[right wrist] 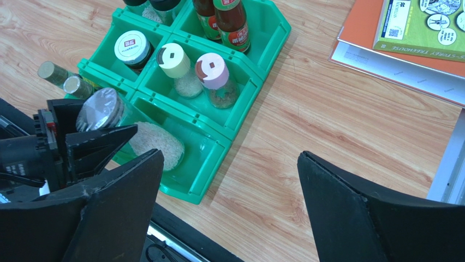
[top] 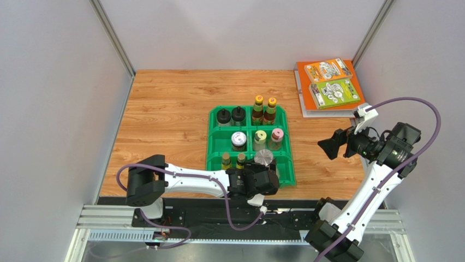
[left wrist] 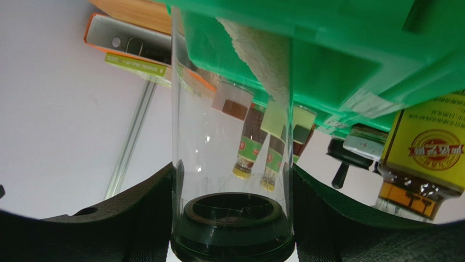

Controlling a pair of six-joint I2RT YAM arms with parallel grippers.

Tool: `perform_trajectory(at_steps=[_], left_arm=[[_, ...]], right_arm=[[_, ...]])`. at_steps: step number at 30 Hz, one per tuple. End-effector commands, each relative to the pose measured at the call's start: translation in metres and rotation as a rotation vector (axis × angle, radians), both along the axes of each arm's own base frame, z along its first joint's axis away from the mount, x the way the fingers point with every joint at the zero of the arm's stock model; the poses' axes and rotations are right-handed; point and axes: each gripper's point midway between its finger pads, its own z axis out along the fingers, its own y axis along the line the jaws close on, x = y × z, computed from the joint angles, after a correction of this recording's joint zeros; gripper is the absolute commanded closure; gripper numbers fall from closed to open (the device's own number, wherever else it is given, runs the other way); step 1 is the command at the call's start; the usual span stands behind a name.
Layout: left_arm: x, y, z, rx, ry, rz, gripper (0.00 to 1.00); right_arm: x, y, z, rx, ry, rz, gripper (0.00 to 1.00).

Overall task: Organize the condiment bottles
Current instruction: Place the bottle in the storage box.

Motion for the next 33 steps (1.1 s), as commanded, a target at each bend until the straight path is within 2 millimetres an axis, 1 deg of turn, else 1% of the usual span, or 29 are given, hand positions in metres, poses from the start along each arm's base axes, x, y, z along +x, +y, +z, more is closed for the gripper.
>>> perform_trajectory(at_steps=[1,3,5,6,7,8,11,12,14,15,19,23,24,26,29,30,32,33], left_arm=[[-0.014,-0.033,0.012,0.322,-0.311,-0.375,0.82],[-0.014,-0.036,0.008,0.32,-0.312,-0.377,0.78],[-0.014,-0.04,0.007,0.314,-0.319,-0.374,0.66],[-0.015,-0.042,0.007,0.313,-0.322,-0.372,0.64],[-0.015,-0.043,0.005,0.315,-0.324,-0.368,0.46],[-0.015,-0.045,0.006,0.304,-0.327,-0.366,0.39],[-0.018,-0.048,0.005,0.288,-0.325,-0.375,0.26],[-0.018,-0.049,0.004,0.279,-0.323,-0.379,0.18],[-0.019,-0.05,0.004,0.269,-0.33,-0.377,0.15],[-0.018,-0.05,0.004,0.267,-0.331,-0.375,0.01],[-0.017,-0.05,0.005,0.262,-0.334,-0.361,0.0],[-0.011,-0.057,0.018,0.211,-0.356,-0.309,0.01],[-0.008,-0.059,0.026,0.196,-0.368,-0.285,0.01],[-0.004,-0.059,0.037,0.163,-0.367,-0.248,0.01],[-0.004,-0.053,0.057,0.119,-0.349,-0.216,0.01],[-0.005,-0.047,0.054,0.145,-0.337,-0.214,0.0],[-0.006,-0.039,0.055,0.14,-0.328,-0.203,0.0],[-0.009,-0.038,0.054,0.14,-0.327,-0.209,0.0]], right_arm=[[-0.018,0.02,-0.005,0.088,0.055,0.031,0.01],[-0.018,0.021,-0.006,0.095,0.057,0.034,0.01],[-0.017,0.02,-0.008,0.098,0.063,0.033,0.01],[-0.017,0.02,-0.009,0.095,0.062,0.035,0.01],[-0.018,0.02,-0.009,0.094,0.061,0.035,0.01],[-0.018,0.02,-0.009,0.094,0.062,0.036,0.01],[-0.018,0.02,-0.01,0.09,0.063,0.036,0.01],[-0.018,0.02,-0.01,0.092,0.063,0.036,0.01],[-0.018,0.02,-0.011,0.092,0.064,0.037,0.01],[-0.018,0.021,-0.01,0.091,0.06,0.038,0.02],[-0.018,0.02,-0.011,0.093,0.063,0.038,0.01],[-0.019,0.021,-0.011,0.091,0.062,0.04,0.01],[-0.019,0.021,-0.012,0.091,0.064,0.039,0.02],[-0.019,0.02,-0.012,0.089,0.064,0.039,0.02],[-0.018,0.02,-0.012,0.091,0.066,0.039,0.01],[-0.018,0.02,-0.011,0.092,0.065,0.04,0.01],[-0.018,0.02,-0.01,0.092,0.059,0.041,0.01],[-0.018,0.02,-0.01,0.095,0.062,0.041,0.01]])
